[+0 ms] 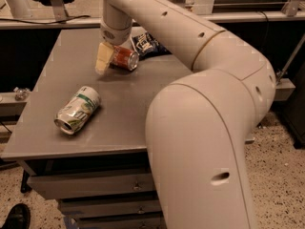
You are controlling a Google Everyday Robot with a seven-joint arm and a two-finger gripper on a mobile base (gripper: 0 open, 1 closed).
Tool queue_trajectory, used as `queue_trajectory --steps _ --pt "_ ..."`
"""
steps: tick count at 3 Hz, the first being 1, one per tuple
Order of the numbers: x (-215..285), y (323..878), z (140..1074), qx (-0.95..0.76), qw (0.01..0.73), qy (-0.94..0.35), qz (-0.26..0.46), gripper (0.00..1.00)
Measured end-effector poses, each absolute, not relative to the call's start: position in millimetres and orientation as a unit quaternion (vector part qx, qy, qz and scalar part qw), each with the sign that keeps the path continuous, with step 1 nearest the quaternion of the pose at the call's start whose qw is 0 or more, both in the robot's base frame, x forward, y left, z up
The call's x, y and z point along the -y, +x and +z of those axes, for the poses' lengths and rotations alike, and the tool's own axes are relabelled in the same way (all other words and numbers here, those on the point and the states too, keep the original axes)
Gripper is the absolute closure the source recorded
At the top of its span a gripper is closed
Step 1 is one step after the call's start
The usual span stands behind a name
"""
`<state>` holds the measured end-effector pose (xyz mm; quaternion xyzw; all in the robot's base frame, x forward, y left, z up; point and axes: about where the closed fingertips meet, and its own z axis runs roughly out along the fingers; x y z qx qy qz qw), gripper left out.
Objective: Place coke can upright
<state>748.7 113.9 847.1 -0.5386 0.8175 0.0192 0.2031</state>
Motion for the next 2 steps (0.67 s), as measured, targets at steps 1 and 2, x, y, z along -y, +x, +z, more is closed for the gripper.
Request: queue_trajectory --steps 1,2 --pt "-111.2 752.1 840.5 -0.821 0.194 -0.536 0.012 0.16" --pt "-111.7 754.9 838.2 -0.823 0.189 -0.536 0.007 0.41"
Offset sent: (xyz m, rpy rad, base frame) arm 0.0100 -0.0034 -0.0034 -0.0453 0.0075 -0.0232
